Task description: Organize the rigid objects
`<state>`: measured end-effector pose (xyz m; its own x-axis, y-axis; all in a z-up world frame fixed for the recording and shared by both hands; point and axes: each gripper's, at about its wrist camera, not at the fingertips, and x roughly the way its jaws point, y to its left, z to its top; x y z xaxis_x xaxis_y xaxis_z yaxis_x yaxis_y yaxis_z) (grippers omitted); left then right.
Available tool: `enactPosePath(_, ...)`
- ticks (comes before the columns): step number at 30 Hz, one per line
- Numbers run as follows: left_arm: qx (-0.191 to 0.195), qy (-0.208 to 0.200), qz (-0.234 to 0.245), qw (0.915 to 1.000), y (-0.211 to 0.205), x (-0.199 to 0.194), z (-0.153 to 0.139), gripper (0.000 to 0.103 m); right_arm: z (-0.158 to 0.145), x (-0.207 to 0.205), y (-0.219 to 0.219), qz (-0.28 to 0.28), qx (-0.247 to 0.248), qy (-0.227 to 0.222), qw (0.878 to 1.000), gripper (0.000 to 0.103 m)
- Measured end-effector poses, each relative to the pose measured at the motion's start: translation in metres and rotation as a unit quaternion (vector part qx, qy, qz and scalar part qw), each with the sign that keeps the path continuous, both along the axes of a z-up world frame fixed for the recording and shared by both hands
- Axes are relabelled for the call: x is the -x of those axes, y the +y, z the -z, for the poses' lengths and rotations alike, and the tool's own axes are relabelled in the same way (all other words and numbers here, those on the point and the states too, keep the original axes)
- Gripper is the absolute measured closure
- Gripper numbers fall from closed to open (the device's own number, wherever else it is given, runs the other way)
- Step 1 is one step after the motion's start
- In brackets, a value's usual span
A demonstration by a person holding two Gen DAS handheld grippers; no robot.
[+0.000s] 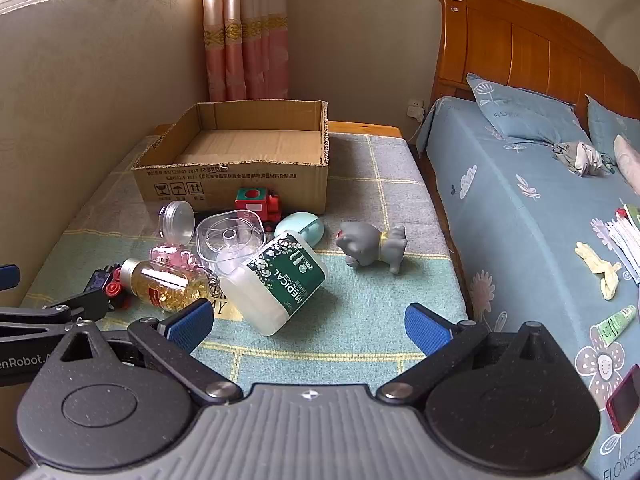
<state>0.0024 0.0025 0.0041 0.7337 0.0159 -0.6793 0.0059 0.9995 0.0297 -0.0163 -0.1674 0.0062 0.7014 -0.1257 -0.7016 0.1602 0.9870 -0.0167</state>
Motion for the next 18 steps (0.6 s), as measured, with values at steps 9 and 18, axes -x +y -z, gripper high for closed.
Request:
enactPosePath(9, 0.001, 0.001, 0.0, 1.0, 0.0007, -0.0011, -0.0008, 0.001, -0.0004, 0.0001, 0.0, 0.0, 0.0, -0.001, 1.0, 0.0)
enactPosePath(18, 0.001, 0.001, 0.0, 1.0, 0.0005, -0.001, -0.0005, 0.001, 0.0004, -0.0004, -0.0004, -0.001, 0.002, -0.001, 1.0, 0.0)
